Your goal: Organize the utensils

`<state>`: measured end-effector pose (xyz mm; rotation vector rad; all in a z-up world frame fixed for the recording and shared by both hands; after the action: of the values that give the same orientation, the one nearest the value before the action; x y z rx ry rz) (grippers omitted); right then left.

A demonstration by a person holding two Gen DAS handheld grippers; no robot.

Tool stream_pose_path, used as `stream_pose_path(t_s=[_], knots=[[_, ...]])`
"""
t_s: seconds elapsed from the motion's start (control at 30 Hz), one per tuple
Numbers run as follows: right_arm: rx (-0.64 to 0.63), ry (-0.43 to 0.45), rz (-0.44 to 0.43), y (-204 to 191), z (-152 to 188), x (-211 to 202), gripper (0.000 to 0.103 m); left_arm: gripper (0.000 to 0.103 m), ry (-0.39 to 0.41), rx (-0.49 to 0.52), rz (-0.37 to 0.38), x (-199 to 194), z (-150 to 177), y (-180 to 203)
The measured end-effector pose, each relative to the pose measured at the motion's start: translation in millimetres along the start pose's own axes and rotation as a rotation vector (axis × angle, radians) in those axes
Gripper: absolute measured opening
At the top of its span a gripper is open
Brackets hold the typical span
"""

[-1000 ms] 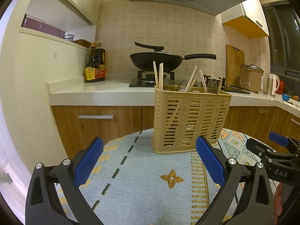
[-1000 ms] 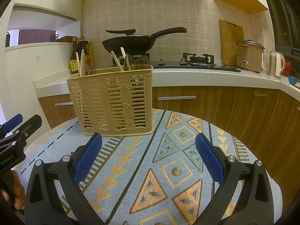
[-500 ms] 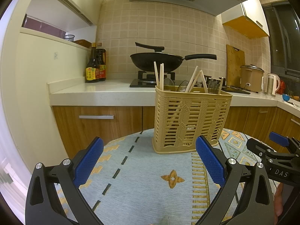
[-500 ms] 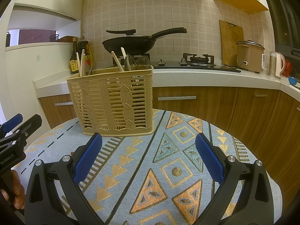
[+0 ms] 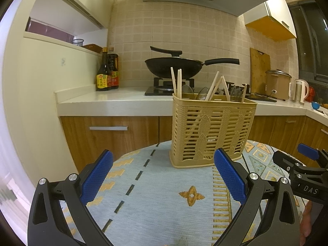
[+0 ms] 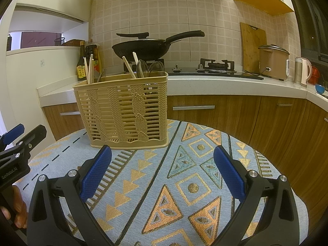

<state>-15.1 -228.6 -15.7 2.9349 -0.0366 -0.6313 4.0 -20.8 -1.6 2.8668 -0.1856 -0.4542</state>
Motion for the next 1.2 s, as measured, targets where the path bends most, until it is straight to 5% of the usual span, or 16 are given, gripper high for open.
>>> stream_pose_path(t_s=[1.2], knots=[[-0.021,0.008,-0.001,-1.3,-2.5,-2.5,0.095,0.095,-0.013,0.007,0.004,2.8,-0.3,2.1]])
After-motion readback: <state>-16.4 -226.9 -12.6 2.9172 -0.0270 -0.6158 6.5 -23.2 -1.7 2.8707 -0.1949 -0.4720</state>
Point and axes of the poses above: each gripper's, at about its wrist camera, not at the fingertips, and x roughly the way its jaws point, y to its right, z to its underside, the point moved 2 cm from there along x, roughly the way its jaws point, and after that the axes turned 14 degrees about -x, right-handed, at the moved point
